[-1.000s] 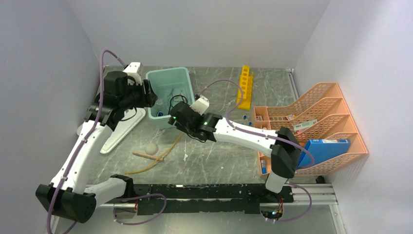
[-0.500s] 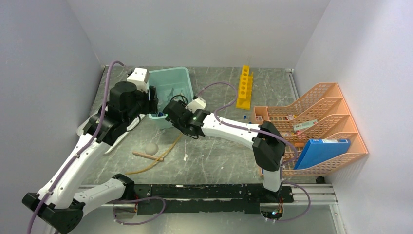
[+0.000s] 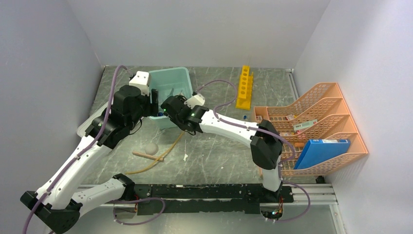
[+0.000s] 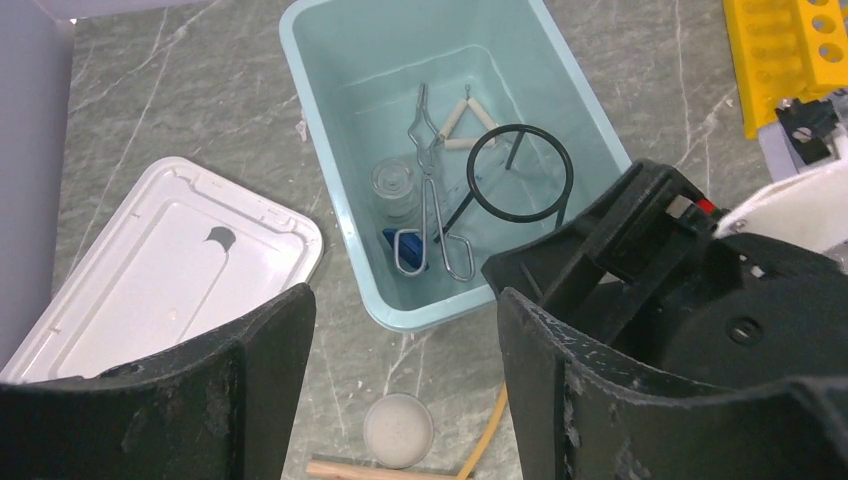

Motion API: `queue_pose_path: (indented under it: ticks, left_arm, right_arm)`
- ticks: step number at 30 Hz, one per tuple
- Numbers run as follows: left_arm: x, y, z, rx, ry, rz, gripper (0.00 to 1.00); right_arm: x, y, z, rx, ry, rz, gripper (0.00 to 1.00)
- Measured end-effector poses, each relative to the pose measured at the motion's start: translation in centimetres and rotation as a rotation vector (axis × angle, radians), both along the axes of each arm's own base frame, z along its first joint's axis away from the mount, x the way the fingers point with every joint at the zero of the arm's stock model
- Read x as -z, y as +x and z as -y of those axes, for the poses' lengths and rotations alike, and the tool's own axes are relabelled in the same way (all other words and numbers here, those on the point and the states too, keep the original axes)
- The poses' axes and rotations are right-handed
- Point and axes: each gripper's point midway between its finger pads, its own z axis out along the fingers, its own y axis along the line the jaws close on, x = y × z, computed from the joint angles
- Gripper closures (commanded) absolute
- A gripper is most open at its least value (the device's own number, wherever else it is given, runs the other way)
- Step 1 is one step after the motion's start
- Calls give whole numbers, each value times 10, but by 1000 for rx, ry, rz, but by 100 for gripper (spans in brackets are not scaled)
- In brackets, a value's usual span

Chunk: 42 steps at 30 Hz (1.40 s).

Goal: Organize the chemistry lab equipment
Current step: Adjust the storage box at the center of the board.

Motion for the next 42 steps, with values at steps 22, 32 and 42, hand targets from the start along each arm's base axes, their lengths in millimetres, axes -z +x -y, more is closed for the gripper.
queue_pose_path:
  ticks: [22,32,42]
  left_arm:
    - [-2,-2,1,6,-4,7,29]
    - [-2,-2,1,6,-4,7,29]
    - [2,0,2,7,4,-5,29]
  right_arm:
    - [22,27,8,70,16,-18,81]
    - [23,23,39,33,13,-24,100]
    - [24,29,71,-132,70,-14,100]
